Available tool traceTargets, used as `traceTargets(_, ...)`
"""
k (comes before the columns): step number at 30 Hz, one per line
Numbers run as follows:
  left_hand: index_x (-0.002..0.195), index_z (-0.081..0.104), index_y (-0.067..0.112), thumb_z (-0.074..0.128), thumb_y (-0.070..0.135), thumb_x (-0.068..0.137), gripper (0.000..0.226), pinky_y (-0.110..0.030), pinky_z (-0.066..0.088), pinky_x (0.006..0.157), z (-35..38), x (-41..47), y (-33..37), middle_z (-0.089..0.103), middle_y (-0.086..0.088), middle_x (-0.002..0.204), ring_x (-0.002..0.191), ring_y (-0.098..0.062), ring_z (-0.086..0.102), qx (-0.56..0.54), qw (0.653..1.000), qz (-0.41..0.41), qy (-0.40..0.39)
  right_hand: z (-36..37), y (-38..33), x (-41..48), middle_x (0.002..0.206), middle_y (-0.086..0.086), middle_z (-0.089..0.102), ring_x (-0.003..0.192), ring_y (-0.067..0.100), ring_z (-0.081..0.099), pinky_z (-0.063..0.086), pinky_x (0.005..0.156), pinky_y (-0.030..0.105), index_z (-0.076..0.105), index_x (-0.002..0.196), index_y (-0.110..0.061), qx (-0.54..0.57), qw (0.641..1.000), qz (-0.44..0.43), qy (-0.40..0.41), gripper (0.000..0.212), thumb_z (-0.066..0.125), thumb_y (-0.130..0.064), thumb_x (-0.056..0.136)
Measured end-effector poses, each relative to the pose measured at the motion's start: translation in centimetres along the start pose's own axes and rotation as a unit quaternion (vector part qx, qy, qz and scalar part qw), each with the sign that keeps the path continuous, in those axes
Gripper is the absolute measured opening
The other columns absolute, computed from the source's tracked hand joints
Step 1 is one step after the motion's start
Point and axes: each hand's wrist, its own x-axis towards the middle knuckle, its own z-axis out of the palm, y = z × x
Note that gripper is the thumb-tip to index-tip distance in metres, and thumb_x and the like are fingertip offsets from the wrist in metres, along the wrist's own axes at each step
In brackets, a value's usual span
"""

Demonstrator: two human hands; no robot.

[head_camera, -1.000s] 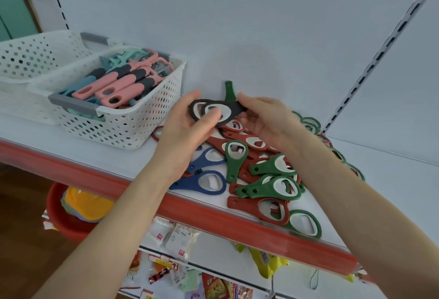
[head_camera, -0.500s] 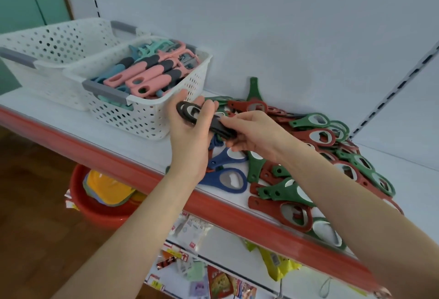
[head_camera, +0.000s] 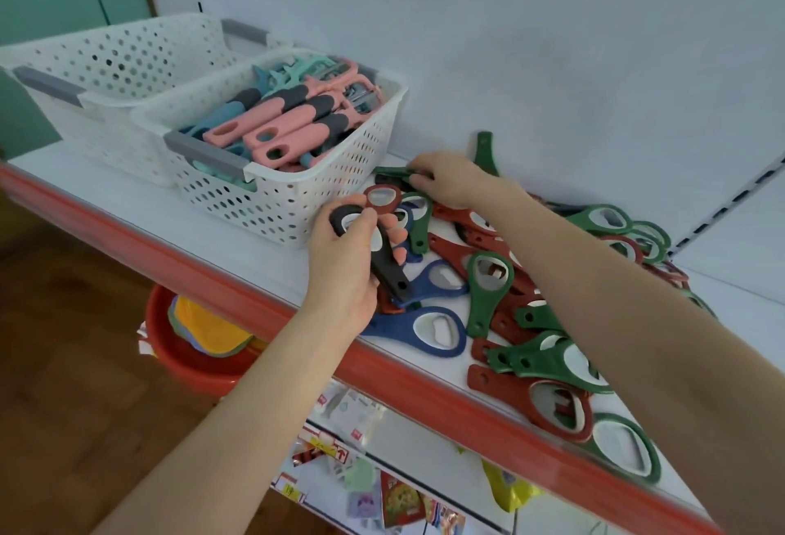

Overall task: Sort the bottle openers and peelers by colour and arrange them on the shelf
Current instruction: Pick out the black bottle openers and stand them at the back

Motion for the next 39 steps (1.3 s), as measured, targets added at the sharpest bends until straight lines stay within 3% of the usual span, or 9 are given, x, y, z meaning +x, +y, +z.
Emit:
traceTargets(6,0.091,0.047,0.012,0.042,0.000,0.095,0.013,-0.020,0.044,0.044,-0.1,0.3,-0.2,0.057,-0.011,0.071,0.048,-0.015,0.058,0.000,1.000,-0.017,-0.006,0.1,1.4,-0.6,0.114,0.017,0.058,0.106,0.032,0.053,0.045,0.085,0.038,0.059,0.108,-0.002,0.010,0.991,0.067,0.119,0.029,0.052,-0.026,0.093)
traceTargets(9,0.092,0.045,0.012,0.043,0.001,0.094,0.011,-0.020,0.045,0.045,-0.1,0.4,-0.3,0.055,-0.013,0.071,0.047,-0.016,0.056,0.009,1.000,-0.017,-0.013,0.1,0.9,-0.8,0.113,0.015,0.055,0.106,0.031,0.051,0.043,0.078,0.034,0.060,0.104,-0.004,-0.021,0.984,0.050,0.171,0.025,0.056,-0.026,0.091)
traceTargets(16,0.088,0.048,0.013,0.046,0.005,0.094,0.010,-0.020,0.045,0.045,0.0,0.3,-0.2,0.057,-0.010,0.070,0.050,-0.016,0.060,-0.012,0.999,-0.038,-0.009,-0.5,-0.5,-0.1,0.110,0.012,0.055,0.099,0.029,0.055,0.049,0.082,0.038,0.066,0.108,-0.010,-0.076,0.996,-0.018,0.037,0.039,0.060,-0.042,0.086)
traceTargets(24,0.090,0.048,0.012,0.047,0.009,0.094,0.006,-0.022,0.047,0.046,0.0,0.3,-0.2,0.058,-0.009,0.072,0.053,-0.016,0.063,-0.023,0.998,-0.061,-0.012,-0.1,-1.0,-0.4,0.109,0.017,0.053,0.104,0.034,0.052,0.040,0.071,0.033,0.063,0.105,0.001,-0.163,0.982,-0.020,0.093,0.025,0.043,-0.010,0.095)
traceTargets(28,0.089,0.050,0.008,0.047,0.018,0.095,0.013,-0.022,0.049,0.046,0.1,0.4,0.1,0.057,-0.012,0.074,0.053,-0.017,0.064,-0.055,0.992,-0.112,-0.030,-1.8,1.6,-3.1,0.105,0.018,0.056,0.101,0.031,0.052,0.042,0.083,0.034,0.063,0.106,-0.001,-0.013,0.983,-0.018,0.181,0.026,0.043,-0.016,0.097)
traceTargets(31,0.086,0.052,0.007,0.042,0.040,0.096,0.036,-0.025,0.053,0.050,0.8,0.3,0.6,0.063,-0.013,0.068,0.058,-0.022,0.067,-0.105,0.977,-0.179,-0.055,-3.3,2.1,-6.9,0.094,0.019,0.063,0.089,0.024,0.056,0.036,0.075,0.015,0.068,0.103,-0.003,0.102,0.954,-0.081,0.271,0.023,0.051,-0.014,0.093)
traceTargets(33,0.089,0.053,0.004,0.037,0.049,0.095,0.048,-0.029,0.056,0.056,1.4,0.2,0.9,0.067,-0.014,0.063,0.062,-0.025,0.068,-0.120,0.967,-0.205,-0.090,-3.4,1.3,-9.5,0.087,0.013,0.066,0.083,0.014,0.056,0.035,0.076,0.005,0.069,0.099,0.001,0.123,0.937,-0.165,0.282,0.025,0.054,-0.017,0.090)
traceTargets(36,0.090,0.056,-0.001,0.042,0.030,0.097,0.035,-0.030,0.057,0.063,2.3,-0.1,0.9,0.068,-0.017,0.073,0.063,-0.023,0.068,-0.134,0.954,-0.222,-0.150,-2.4,0.8,-12.0,0.089,0.005,0.066,0.086,0.010,0.057,0.043,0.082,0.012,0.069,0.099,0.002,0.134,0.934,-0.238,0.232,0.028,0.054,-0.020,0.088)
traceTargets(39,0.086,0.053,0.000,0.043,-0.005,0.091,0.012,-0.026,0.058,0.058,2.5,-0.1,0.4,0.064,-0.019,0.079,0.059,-0.021,0.068,-0.114,0.961,-0.213,-0.133,-2.1,1.6,-12.2,0.094,-0.004,0.064,0.084,-0.004,0.055,0.038,0.079,0.002,0.069,0.104,-0.004,0.176,0.955,-0.137,0.196,0.020,0.057,-0.013,0.090)
